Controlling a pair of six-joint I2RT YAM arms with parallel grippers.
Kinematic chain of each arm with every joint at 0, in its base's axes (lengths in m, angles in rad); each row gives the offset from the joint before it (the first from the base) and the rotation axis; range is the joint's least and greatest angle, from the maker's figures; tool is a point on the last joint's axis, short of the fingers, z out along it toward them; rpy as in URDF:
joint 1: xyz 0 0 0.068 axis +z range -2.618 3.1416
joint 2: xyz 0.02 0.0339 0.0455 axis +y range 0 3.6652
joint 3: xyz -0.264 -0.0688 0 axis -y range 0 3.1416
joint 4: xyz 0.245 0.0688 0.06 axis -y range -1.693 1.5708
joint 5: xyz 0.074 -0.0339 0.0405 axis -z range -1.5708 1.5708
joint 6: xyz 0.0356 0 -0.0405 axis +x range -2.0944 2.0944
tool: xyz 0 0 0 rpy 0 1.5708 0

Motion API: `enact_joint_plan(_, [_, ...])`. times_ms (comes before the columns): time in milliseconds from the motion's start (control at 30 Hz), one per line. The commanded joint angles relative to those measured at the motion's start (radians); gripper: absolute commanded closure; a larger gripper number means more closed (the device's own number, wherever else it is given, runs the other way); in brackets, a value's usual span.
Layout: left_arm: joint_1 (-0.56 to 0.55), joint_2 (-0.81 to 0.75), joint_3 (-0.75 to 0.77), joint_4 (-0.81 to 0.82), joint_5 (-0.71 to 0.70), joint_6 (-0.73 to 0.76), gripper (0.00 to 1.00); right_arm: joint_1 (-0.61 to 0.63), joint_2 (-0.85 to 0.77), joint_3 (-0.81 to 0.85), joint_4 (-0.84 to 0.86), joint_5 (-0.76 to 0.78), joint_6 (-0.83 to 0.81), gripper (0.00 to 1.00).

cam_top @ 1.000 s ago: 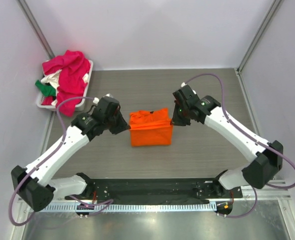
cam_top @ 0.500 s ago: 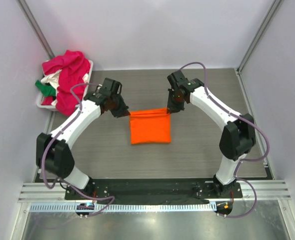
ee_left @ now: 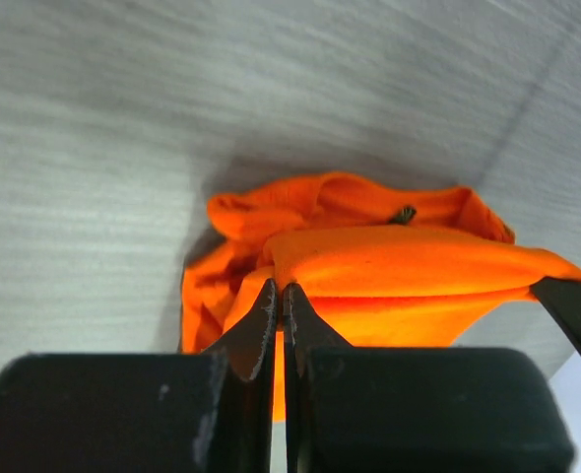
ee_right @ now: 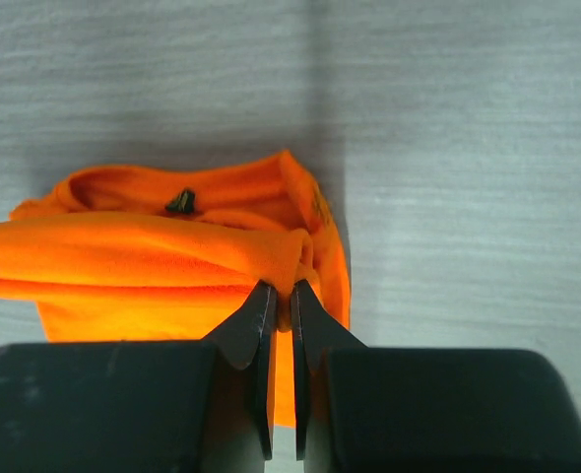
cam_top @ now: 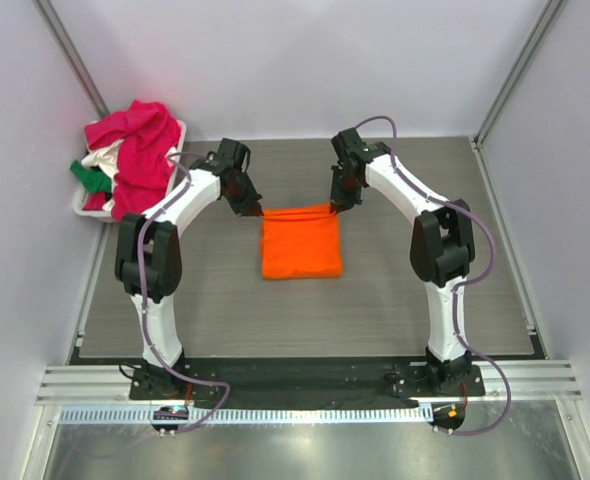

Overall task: Fold and stack the t-shirts
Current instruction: Fold the tshirt

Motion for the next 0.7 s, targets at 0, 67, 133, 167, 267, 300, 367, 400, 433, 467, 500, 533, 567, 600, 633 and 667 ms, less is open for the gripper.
enact_joint_plan(0, [0.036, 0.029, 0.068, -0.056, -0.039, 0.061, 1.0, -0.031, 0.037, 0.076, -0.043, 0.045, -0.051, 0.99])
enact_joint_plan(67, [0.04, 0.043, 0.075, -0.056, -0.044, 0.063, 1.0, -0.032, 0.054, 0.102, -0.043, 0.041, -0.051, 0.99])
enact_joint_plan(133, [0.044, 0.042, 0.08, -0.059, -0.048, 0.063, 1.0, -0.034, 0.069, 0.117, -0.045, 0.039, -0.052, 0.99])
enact_joint_plan(167, [0.044, 0.037, 0.08, -0.059, -0.056, 0.064, 1.0, -0.034, 0.074, 0.131, -0.045, 0.039, -0.052, 0.99])
enact_joint_plan(267, [0.053, 0.031, 0.075, -0.055, -0.077, 0.07, 1.0, -0.035, 0.086, 0.146, -0.045, 0.039, -0.052, 0.99])
enact_joint_plan(300, [0.058, 0.034, 0.078, -0.056, -0.077, 0.073, 1.0, -0.035, 0.089, 0.148, -0.045, 0.038, -0.049, 0.99])
enact_joint_plan(367, [0.061, 0.04, 0.086, -0.056, -0.09, 0.078, 1.0, -0.037, 0.103, 0.154, -0.045, 0.039, -0.048, 0.99])
enact_joint_plan(400, [0.064, 0.052, 0.092, -0.059, -0.088, 0.082, 1.0, -0.037, 0.108, 0.159, -0.045, 0.039, -0.049, 0.92])
enact_joint_plan(433, [0.064, 0.058, 0.104, -0.062, -0.09, 0.087, 0.98, -0.037, 0.114, 0.162, -0.043, 0.038, -0.049, 0.81])
enact_joint_plan(467, [0.066, 0.066, 0.114, -0.062, -0.087, 0.096, 0.93, -0.038, 0.124, 0.175, -0.043, 0.039, -0.052, 0.66])
enact_joint_plan(500, [0.069, 0.087, 0.13, -0.084, -0.088, 0.108, 0.73, -0.04, 0.129, 0.186, -0.045, 0.038, -0.055, 0.38])
enact_joint_plan(533, [0.072, 0.098, 0.153, -0.104, -0.088, 0.116, 0.65, -0.041, 0.134, 0.203, -0.045, 0.004, -0.057, 0.28])
enact_joint_plan(567, [0.073, 0.104, 0.216, -0.131, -0.084, 0.124, 0.56, -0.046, 0.135, 0.238, -0.049, -0.002, -0.058, 0.21])
enact_joint_plan(600, [0.076, 0.109, 0.25, -0.191, -0.088, 0.133, 0.41, -0.047, 0.131, 0.258, -0.061, -0.008, -0.062, 0.17])
enact_joint_plan(633, [0.073, 0.097, 0.276, -0.211, -0.097, 0.144, 0.36, -0.047, 0.123, 0.28, -0.072, -0.017, -0.071, 0.11])
enact_joint_plan(667, [0.069, 0.082, 0.301, -0.222, -0.112, 0.144, 0.32, -0.047, 0.09, 0.298, -0.08, -0.022, -0.074, 0.1])
